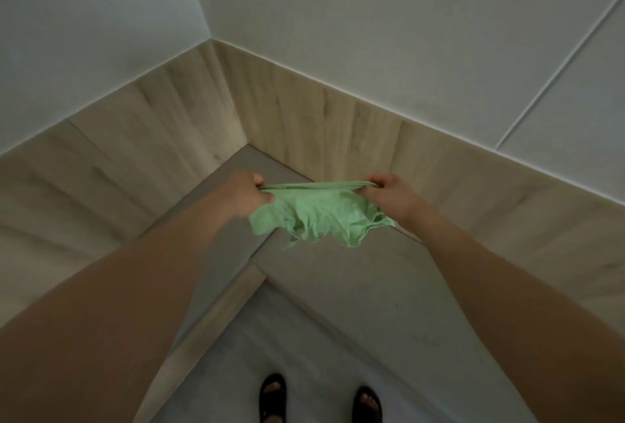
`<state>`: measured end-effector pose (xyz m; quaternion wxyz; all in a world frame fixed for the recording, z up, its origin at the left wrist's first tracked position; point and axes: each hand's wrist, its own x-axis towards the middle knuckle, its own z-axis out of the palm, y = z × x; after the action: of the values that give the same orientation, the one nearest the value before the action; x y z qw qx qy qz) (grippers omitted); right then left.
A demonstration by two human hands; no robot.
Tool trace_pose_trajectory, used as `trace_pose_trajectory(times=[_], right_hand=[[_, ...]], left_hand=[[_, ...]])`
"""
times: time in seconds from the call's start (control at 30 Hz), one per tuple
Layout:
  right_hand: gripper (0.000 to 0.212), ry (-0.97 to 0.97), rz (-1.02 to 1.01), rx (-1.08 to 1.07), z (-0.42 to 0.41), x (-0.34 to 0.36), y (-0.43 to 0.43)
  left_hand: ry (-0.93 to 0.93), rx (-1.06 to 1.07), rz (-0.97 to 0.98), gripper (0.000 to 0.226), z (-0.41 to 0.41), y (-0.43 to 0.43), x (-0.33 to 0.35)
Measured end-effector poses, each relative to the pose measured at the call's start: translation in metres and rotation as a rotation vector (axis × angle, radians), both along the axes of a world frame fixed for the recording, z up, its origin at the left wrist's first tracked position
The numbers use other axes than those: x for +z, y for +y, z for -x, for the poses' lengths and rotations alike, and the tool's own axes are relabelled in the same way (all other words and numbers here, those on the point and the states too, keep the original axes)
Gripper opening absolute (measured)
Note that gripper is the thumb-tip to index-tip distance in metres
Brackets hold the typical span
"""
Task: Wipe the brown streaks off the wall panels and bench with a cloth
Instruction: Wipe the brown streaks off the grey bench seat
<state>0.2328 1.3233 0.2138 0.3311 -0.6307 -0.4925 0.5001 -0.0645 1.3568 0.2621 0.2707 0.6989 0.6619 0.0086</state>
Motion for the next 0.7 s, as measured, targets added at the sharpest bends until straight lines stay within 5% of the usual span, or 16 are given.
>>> trace_pose_trajectory(times=[0.2,0.53,0.6,0.7], right_hand=[[0.002,0.183,0.205,-0.14,0.022,-0.057,0.003],[0.011,-0.047,0.267,-0.31,0.079,-0.21,0.028],[0.014,-0.126,0.296,-0.343,0.082,-0.247,0.041],[0.065,-0.483,0.414,-0.137,0.088,-0.307,0.043]], left_hand=[[-0.334,0.11,0.12,0.032,0.021,0.037,-0.072],[-0.411,0.214,0.295,0.006,0.05,0.077,-0.243],[-0.345,0.228,0.317,0.032,0.049,0.092,-0.283],[-0.167,0.201,0.298,0.078,0.045,0.096,-0.348]])
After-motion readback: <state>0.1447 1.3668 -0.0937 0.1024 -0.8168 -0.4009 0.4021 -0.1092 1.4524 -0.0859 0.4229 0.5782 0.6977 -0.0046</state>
